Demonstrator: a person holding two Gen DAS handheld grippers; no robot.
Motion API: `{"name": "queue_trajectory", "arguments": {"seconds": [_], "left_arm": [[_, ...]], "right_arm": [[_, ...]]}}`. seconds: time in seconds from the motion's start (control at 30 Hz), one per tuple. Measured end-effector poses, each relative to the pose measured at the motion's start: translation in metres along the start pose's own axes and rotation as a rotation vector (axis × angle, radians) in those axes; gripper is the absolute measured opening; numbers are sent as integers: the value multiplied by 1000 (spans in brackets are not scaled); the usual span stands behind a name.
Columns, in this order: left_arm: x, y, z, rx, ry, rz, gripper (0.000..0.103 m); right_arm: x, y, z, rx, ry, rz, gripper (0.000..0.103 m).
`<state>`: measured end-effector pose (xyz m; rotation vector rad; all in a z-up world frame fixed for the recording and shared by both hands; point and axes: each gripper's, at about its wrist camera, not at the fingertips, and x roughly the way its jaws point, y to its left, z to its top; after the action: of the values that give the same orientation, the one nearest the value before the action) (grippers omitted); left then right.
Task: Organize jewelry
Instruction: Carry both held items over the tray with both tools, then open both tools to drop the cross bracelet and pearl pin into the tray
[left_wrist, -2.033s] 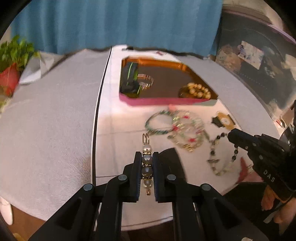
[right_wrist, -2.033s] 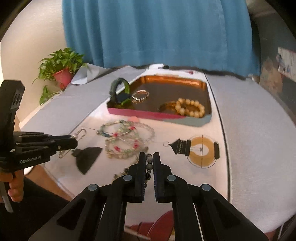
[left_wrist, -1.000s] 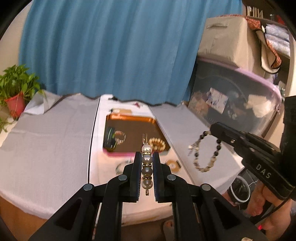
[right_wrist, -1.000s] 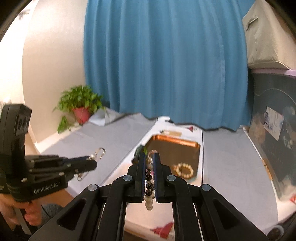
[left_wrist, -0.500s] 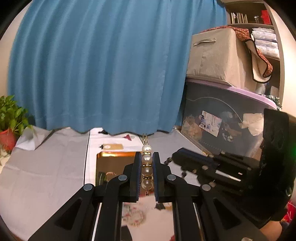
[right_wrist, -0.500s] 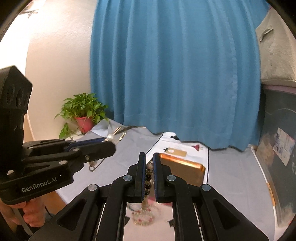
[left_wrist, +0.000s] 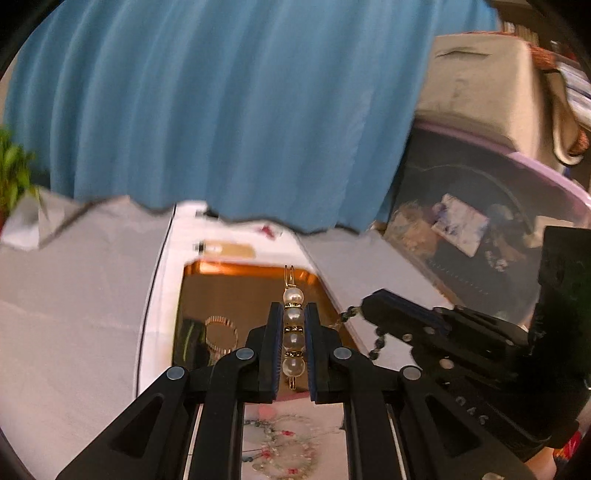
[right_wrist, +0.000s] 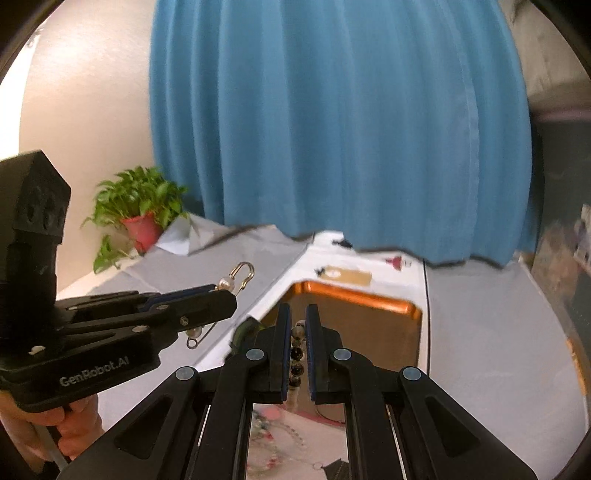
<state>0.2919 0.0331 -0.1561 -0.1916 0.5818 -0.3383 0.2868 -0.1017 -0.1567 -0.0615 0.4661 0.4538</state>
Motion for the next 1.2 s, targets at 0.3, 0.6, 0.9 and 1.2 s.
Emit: {"name": "queue_trajectory", "arguments": {"seconds": [0.3, 0.6, 0.9, 1.2], "left_arm": [[70, 27, -31, -24, 156, 42, 9], [94, 27, -40, 13, 215, 56, 9], [95, 34, -46, 9, 224, 82, 9], [73, 29, -40, 38, 189, 126, 58]], "right_arm": [[71, -34, -39, 47, 148, -12, 8], [89, -41, -52, 52, 207, -22, 8], [95, -42, -58, 47, 231, -78, 8], [94, -47, -67, 71, 277, -131, 13]]}}
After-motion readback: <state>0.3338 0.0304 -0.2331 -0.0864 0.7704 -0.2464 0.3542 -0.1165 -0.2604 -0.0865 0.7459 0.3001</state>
